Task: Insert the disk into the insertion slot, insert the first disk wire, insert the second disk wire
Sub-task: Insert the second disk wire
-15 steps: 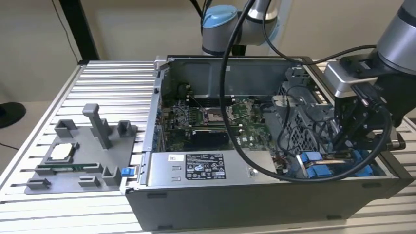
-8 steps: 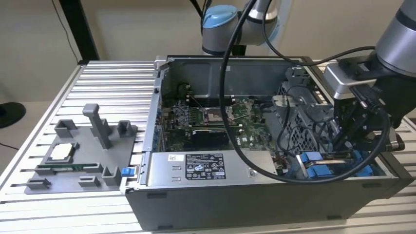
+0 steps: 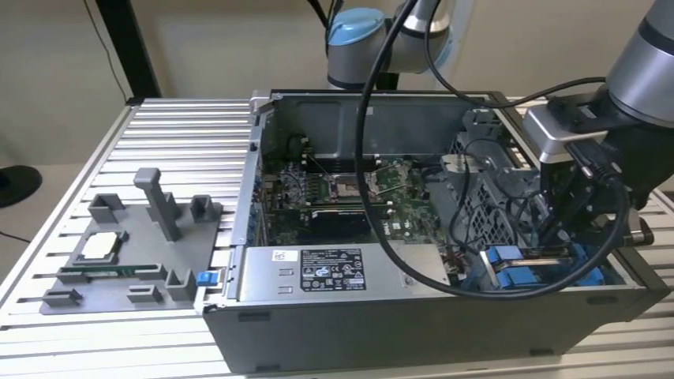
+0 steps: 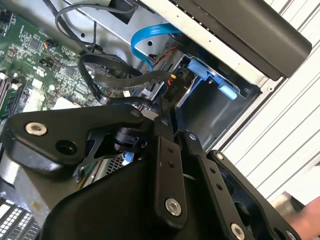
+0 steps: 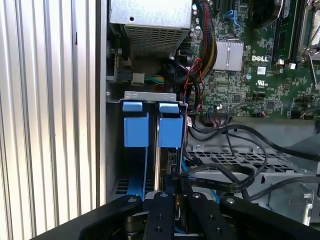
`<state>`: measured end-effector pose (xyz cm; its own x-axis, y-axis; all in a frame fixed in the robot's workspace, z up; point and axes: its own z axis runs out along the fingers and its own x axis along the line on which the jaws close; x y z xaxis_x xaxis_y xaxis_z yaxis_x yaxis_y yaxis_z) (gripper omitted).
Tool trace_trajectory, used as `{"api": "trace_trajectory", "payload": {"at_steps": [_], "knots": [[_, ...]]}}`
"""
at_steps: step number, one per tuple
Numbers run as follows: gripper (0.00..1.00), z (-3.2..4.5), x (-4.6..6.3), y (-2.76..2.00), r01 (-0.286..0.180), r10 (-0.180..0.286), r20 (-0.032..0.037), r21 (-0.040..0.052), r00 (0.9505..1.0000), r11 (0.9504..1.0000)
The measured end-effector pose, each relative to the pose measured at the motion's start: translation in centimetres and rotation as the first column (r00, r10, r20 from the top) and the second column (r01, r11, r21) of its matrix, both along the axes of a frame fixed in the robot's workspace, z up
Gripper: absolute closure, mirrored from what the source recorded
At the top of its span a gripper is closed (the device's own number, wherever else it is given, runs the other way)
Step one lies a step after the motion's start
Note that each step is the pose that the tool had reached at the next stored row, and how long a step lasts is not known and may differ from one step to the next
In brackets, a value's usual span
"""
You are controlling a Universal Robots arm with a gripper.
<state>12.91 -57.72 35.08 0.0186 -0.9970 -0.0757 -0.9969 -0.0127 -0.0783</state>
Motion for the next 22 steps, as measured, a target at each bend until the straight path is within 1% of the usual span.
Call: {"api": "trace_trajectory", "payload": {"at_steps": [22], "knots": [[1.0,-0.62,0.0,0.06,0.002,-0.002,0.0019,-0.0001,1.0,1.0]]}}
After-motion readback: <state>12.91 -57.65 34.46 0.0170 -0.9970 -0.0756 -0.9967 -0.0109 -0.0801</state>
